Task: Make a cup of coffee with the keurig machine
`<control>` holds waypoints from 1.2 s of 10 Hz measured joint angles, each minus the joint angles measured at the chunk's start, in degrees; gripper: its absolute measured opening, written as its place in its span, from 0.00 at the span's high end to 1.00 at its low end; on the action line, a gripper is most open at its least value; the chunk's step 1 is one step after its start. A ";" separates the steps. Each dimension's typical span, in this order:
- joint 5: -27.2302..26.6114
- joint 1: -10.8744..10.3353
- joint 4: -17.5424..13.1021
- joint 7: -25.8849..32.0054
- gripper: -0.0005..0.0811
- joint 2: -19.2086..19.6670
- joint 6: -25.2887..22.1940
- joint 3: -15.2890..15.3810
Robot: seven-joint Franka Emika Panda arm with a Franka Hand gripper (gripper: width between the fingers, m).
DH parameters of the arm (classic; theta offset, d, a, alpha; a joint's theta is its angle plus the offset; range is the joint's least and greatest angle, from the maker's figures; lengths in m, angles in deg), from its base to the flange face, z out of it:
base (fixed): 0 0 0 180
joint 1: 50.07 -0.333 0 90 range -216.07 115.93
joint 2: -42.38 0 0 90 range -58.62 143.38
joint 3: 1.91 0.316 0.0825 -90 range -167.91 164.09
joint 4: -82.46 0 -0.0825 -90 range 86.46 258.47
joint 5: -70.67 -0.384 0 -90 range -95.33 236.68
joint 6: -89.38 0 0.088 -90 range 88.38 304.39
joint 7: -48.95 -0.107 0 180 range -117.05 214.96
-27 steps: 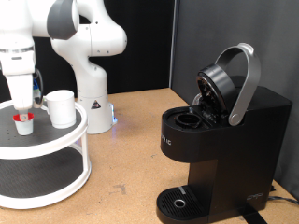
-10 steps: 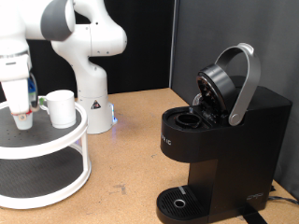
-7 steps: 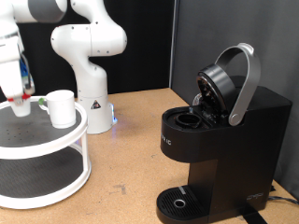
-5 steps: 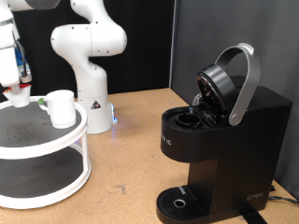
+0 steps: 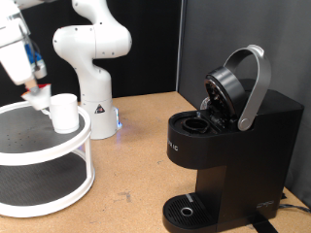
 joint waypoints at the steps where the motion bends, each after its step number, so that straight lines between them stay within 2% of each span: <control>1: -5.38 -1.87 -0.64 0.05 0.91 -0.22 1.59 -0.07; 2: -9.40 -3.53 -1.03 -0.12 0.91 -0.43 3.62 0.09; 3: -11.09 -4.72 -1.39 -0.96 0.91 -0.42 4.93 0.72; 5: -10.98 -5.32 -2.20 -3.74 0.91 0.51 6.30 3.55; 6: -11.07 -5.31 -2.11 -3.68 0.91 0.49 6.29 3.40; 7: -13.51 -5.67 -1.92 -2.97 0.91 0.41 6.29 2.73; 10: -25.14 -8.69 -3.04 -5.30 0.91 0.78 2.49 1.37; 12: -28.83 -11.43 -5.27 -9.34 0.91 2.31 0.03 1.95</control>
